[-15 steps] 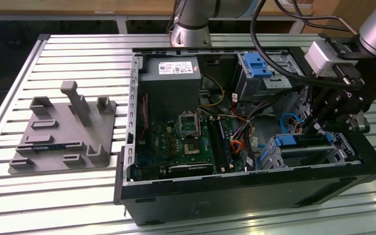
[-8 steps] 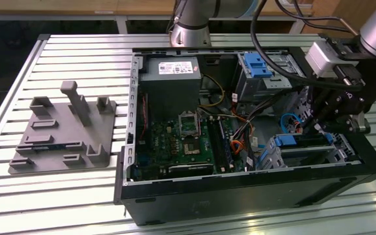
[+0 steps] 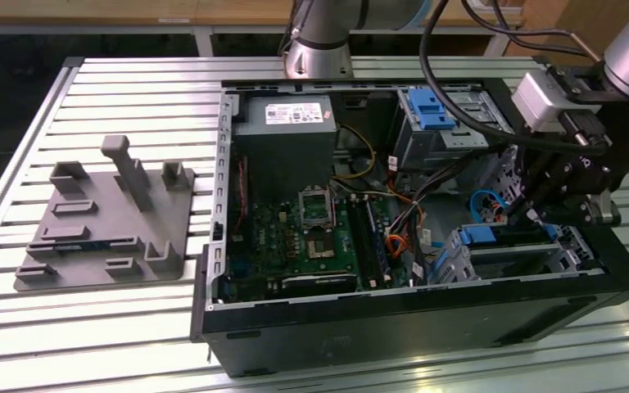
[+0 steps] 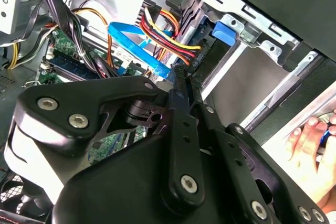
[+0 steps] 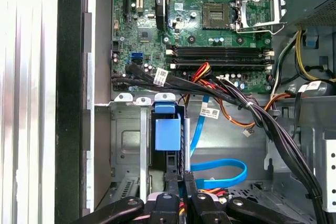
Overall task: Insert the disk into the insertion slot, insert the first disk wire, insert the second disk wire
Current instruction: 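Insert the second disk wire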
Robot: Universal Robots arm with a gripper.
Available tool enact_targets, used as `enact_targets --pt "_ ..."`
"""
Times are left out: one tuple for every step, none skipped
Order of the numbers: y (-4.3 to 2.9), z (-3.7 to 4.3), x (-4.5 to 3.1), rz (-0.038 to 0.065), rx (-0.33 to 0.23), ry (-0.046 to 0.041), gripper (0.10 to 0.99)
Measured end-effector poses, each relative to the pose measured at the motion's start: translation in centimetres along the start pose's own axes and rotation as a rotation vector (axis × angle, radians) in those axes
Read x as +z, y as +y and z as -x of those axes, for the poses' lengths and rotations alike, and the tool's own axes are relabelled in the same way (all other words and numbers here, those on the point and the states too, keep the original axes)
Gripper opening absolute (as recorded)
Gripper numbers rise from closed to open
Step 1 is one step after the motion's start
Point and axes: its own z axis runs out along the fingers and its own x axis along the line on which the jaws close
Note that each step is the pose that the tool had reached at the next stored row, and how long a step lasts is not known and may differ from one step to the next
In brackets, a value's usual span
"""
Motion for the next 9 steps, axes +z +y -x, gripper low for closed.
enact_targets --pt "0.0 -0.01 0.02 0.0 0.001 0.0001 0.161" --pt "0.0 -0.01 0.05 0.0 0.001 0.0001 0.161" --pt "-0.01 -0.02 0.08 0.0 0.001 0.0 0.161" --pt "-0.02 -0.03 0.1 0.0 0.002 0.0 0.161" --pt "-0.02 -0.04 0.12 0.0 0.002 0.0 0.161" --pt "-0.03 -0.06 0.15 0.0 0.002 -0.0003 0.161" --pt "-0.03 -0.07 0.16 0.0 0.003 -0.0002 0.161" --pt "-0.04 -0.08 0.18 0.0 0.003 -0.0001 0.161" --pt "-0.04 -0.09 0.2 0.0 0.004 -0.0001 0.161"
